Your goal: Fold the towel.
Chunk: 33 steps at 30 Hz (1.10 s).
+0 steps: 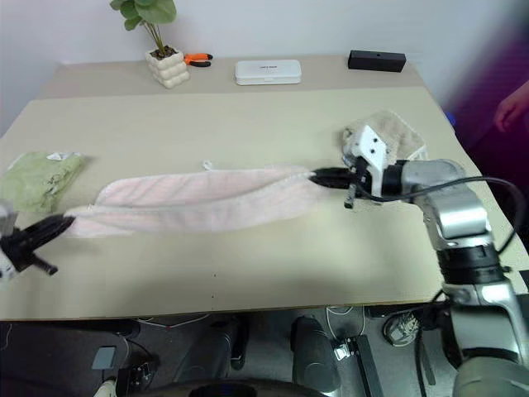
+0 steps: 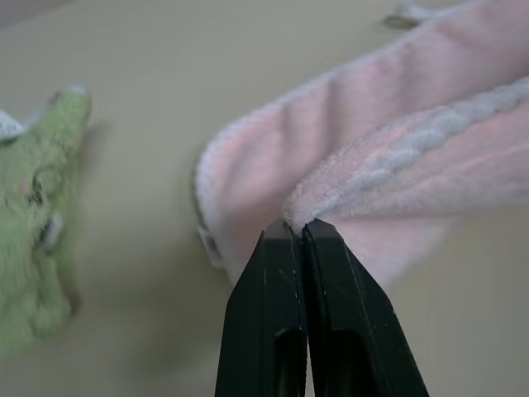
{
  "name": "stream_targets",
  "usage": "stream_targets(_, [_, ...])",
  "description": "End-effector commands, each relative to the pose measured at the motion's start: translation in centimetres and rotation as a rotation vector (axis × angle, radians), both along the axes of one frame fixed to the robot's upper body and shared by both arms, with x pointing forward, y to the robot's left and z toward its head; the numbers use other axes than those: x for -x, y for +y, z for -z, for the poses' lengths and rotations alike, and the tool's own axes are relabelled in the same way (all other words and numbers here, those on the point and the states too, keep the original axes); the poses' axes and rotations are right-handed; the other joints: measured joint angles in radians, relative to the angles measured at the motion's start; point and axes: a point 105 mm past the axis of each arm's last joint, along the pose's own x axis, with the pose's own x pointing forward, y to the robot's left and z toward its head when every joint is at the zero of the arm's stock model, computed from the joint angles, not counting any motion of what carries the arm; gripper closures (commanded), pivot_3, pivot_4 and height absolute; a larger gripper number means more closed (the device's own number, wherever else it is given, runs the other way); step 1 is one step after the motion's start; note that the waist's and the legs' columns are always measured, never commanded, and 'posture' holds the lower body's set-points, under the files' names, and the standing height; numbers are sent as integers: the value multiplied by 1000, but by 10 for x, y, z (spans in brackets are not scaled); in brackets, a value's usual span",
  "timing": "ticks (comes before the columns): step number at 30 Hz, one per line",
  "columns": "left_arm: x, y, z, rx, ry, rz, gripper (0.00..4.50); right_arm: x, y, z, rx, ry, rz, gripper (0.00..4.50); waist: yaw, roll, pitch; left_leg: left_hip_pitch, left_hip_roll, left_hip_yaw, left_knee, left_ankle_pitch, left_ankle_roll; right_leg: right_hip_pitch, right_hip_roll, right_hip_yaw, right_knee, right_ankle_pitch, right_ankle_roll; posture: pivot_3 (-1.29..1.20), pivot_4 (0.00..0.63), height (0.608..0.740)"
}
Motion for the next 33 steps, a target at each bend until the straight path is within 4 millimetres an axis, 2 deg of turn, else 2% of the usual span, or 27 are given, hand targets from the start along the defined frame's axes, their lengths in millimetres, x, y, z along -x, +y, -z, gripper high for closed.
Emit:
stream_targets(1, [-27,11,-5,-72,-55,-47,4500,-25,-6,3,52,-72,93,4458,1,0,0,0,0,0,0,0,0,0,0,0,0,1,2,0,150,729])
stream_targets(3, [-44,15,-5,-61,-75,-69,4500,-34,-6,7,54,-77,117,4458,2,0,0,0,-1,0,0,0,0,-1,1,-1,2,2,4,0,150,729])
stream_targets(8, [-71,13,-1,-67,-92,-68,4500,-52,-7,11,38,-89,175,4458,-7,0,0,0,-2,0,0,0,0,-3,1,0,5,4,7,0,150,729])
stream_targets(15, [-86,15,11,-31,-67,-87,4500,-59,-1,18,14,-84,185,4458,-7,0,0,0,-2,0,0,1,-1,-4,2,0,7,4,7,0,150,729])
stream_targets(19, [-83,20,17,-32,-50,-118,3179,-61,-4,12,9,-111,221,3238,-7,0,0,0,-2,0,0,1,-1,-4,2,0,8,4,7,0,150,729])
stream_targets(22, [-81,30,11,-34,-102,-178,1620,-63,-17,1,11,-158,290,1657,-6,0,0,0,-2,0,0,1,-1,-4,2,0,8,4,7,0,150,729])
stream_targets(23, [-80,32,7,-22,-128,-197,1602,-62,-22,-3,8,-170,307,1204,-6,0,0,0,-2,0,0,1,-1,-4,2,0,8,4,7,0,150,729])
stream_targets(26, [-75,40,-14,74,-251,-286,1602,-54,-35,-17,-33,-189,365,1204,-4,0,0,0,-2,0,0,1,-1,-4,1,0,8,4,7,0,150,729])
stream_targets(28, [-72,38,-25,135,-322,-306,1602,-44,-41,-20,-78,-164,392,1204,0,0,0,-1,-2,0,0,1,-1,-4,1,0,7,4,7,0,150,729])
stream_targets(30, [-68,21,-31,169,-362,-263,1602,-28,-44,-20,-158,-86,413,710,2,-1,0,-1,-2,-1,1,0,-1,-4,0,0,7,4,7,0,150,729])
stream_targets(32, [-66,-8,-29,139,-352,-158,1602,-11,-40,-17,-242,1,419,36,2,-1,0,-1,-2,-1,1,0,0,-3,-1,0,7,4,7,0,150,729])
stream_targets(33, [-65,-27,-26,122,-340,-89,1602,-4,-38,-14,-272,41,427,36,2,-1,0,-1,-2,-1,1,0,0,-3,-1,0,7,4,7,0,150,729])
